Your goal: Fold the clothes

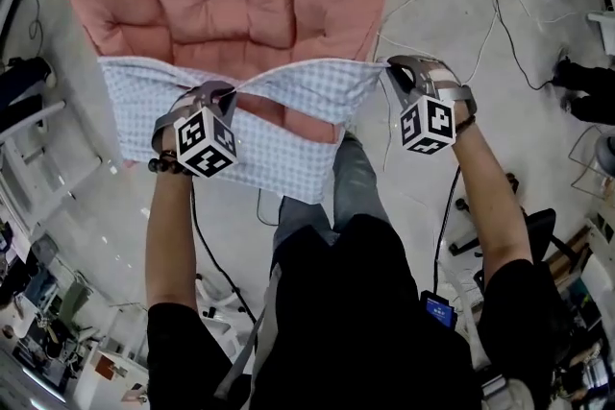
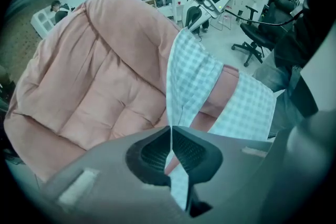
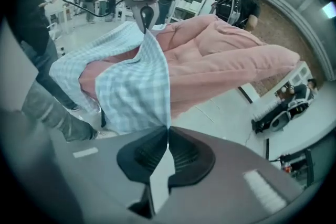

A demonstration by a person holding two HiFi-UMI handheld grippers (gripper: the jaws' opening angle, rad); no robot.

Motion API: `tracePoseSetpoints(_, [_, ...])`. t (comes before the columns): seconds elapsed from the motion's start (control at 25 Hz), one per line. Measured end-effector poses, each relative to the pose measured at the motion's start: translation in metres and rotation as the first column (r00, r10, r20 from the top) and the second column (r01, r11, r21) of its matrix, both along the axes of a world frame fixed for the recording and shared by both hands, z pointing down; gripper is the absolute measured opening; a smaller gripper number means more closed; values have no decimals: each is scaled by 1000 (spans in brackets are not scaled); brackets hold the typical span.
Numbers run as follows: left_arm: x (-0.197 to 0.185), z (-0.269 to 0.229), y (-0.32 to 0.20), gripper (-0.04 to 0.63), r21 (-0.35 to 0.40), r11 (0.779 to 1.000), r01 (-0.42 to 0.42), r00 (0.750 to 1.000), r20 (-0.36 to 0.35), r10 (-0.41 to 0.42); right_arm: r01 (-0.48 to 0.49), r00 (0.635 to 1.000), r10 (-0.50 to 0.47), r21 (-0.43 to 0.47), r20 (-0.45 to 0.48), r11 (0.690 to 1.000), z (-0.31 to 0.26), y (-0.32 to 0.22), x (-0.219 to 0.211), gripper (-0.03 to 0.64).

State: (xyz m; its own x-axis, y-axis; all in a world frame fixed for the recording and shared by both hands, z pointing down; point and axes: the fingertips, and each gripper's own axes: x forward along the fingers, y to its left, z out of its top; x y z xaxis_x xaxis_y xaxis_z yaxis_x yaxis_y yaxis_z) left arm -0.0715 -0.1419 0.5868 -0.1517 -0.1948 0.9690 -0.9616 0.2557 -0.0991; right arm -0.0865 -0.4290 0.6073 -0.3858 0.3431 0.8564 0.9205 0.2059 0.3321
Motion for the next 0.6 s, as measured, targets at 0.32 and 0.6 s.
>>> tracePoseSetpoints(0.32, [44,-42,21,12,66,994,-88,993,86,82,-292,949,286,31,128,956,-49,-18,73,12])
tracePoseSetpoints(0.6, [77,-77,16,12,114,979,-171,979,129,156,-427,892,411,53,189,903,-71,-30,132,12])
